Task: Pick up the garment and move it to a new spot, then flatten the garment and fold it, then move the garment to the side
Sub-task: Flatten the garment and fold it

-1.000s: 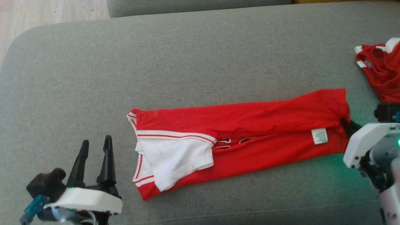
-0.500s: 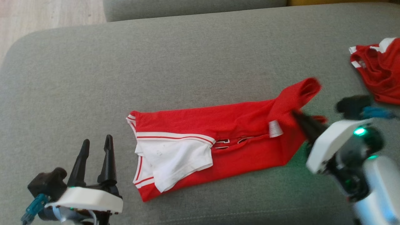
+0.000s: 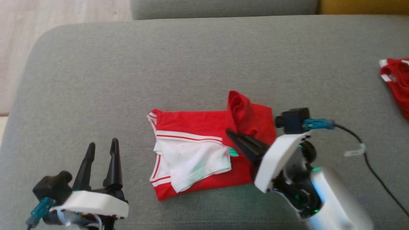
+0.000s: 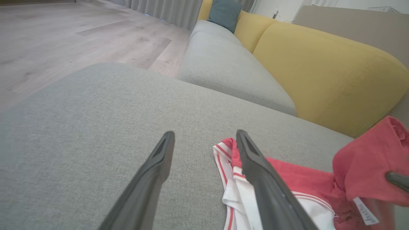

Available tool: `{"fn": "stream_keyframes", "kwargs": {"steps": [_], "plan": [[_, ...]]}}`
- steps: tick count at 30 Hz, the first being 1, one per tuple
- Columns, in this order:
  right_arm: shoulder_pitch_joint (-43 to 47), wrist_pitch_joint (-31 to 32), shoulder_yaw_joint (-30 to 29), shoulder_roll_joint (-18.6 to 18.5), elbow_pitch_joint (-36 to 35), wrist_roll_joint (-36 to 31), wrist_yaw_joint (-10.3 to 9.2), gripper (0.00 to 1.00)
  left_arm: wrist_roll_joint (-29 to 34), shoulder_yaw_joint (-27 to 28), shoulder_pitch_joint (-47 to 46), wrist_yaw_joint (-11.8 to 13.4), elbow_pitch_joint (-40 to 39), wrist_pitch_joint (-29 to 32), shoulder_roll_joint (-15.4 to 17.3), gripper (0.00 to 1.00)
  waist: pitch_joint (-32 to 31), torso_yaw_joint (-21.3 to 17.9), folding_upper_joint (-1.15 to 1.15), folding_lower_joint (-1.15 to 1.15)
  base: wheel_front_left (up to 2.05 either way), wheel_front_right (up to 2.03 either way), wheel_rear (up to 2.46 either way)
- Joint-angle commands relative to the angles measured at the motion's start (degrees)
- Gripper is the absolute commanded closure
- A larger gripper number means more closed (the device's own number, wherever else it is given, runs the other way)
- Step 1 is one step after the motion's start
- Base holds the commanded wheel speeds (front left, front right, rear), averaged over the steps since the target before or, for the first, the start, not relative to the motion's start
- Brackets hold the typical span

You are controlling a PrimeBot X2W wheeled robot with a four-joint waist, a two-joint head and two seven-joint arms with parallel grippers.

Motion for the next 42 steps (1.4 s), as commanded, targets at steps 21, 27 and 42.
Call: {"fn": "stream_keyframes", "kwargs": {"steps": [21,27,42], "plan": [[-13.94,-15.38,17.80,2.37,20.03,16.50,-0.05,1.00,0.09,-1.04,-3.27,-0.43,-0.32,0.02,0.27,0.00,-1.34,10.25,0.00,0.00,0.00,0.00,0.00],[-17.31,-20.29,22.99,2.37,25.34,21.84,-0.05,0.69,0.05,-1.60,-3.19,-0.44,-0.01,0.13,0.25,0.00,-1.84,10.93,0.00,0.00,0.00,0.00,0.00],[-24.66,-31.31,30.18,2.38,27.75,31.02,-0.05,0.00,-0.40,-1.48,-3.25,-0.06,-0.05,-0.20,0.49,0.00,-1.58,8.42,0.00,0.00,0.00,0.00,0.00]]}}
